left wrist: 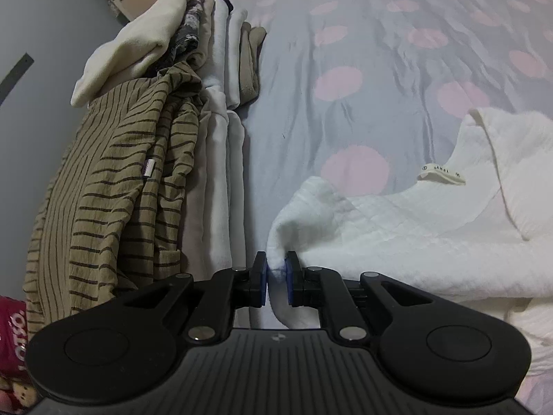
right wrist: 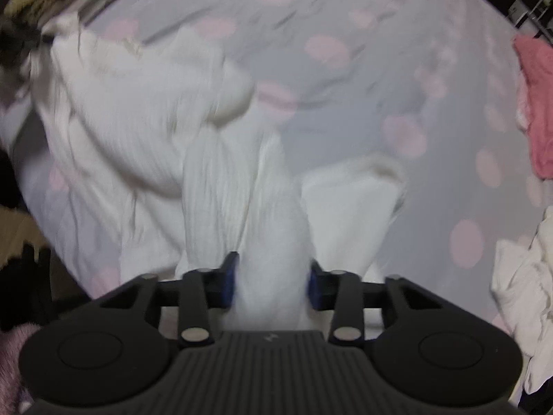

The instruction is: Fold clothes

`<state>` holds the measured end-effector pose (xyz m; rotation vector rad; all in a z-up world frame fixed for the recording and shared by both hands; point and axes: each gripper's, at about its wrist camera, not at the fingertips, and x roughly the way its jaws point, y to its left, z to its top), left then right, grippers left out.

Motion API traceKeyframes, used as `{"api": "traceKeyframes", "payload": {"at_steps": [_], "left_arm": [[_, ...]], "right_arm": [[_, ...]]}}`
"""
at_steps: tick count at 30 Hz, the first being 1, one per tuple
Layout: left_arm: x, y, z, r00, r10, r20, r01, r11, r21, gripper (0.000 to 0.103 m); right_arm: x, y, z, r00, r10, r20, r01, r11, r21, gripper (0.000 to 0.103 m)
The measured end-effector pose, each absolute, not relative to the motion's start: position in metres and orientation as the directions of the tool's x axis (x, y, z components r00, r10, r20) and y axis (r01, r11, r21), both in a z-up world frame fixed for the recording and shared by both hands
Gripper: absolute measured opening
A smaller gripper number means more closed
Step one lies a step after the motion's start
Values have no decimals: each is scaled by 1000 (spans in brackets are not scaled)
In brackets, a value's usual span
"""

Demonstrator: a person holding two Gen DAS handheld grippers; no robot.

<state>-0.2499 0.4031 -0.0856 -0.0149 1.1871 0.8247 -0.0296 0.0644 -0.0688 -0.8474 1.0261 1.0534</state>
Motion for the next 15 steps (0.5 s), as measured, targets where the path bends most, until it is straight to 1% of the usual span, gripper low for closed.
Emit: {"api": "traceKeyframes", "payload": {"at_steps": [2, 4, 7, 8, 9, 10, 12, 15], "left_arm": [[-249, 405, -86, 126, 553, -824, -575, 717, 394, 9], [-247, 405, -88, 124, 553, -824, -572, 719, 396, 9], [-245, 405, -90, 119, 551, -826, -568, 720, 398, 10], [-244, 405, -91, 118, 550, -827, -567, 721, 399, 10], [-244, 405, -92, 116, 550, -827, -565, 721, 400, 10], [-243, 405, -93, 115, 549, -828, -564, 722, 401, 10], [-241, 405, -95, 111, 548, -829, -562, 723, 402, 12], [-239, 405, -97, 107, 546, -831, -558, 724, 405, 12]], "right_arm": [[-23, 68, -49, 150, 321, -935, -954, 294, -53, 50], [-17, 71, -28, 147, 373, -916, -954, 297, -32, 59], [-9, 91, -13, 130, 434, -892, -957, 290, 2, 59], [-9, 101, -15, 130, 445, -886, -958, 286, 3, 58], [-8, 110, -17, 130, 456, -880, -959, 282, 4, 54], [-7, 122, -23, 128, 464, -876, -960, 278, 7, 46], [-6, 147, -41, 116, 476, -872, -962, 272, 21, 39], [-4, 182, -69, 96, 495, -863, -964, 262, 43, 38]]}}
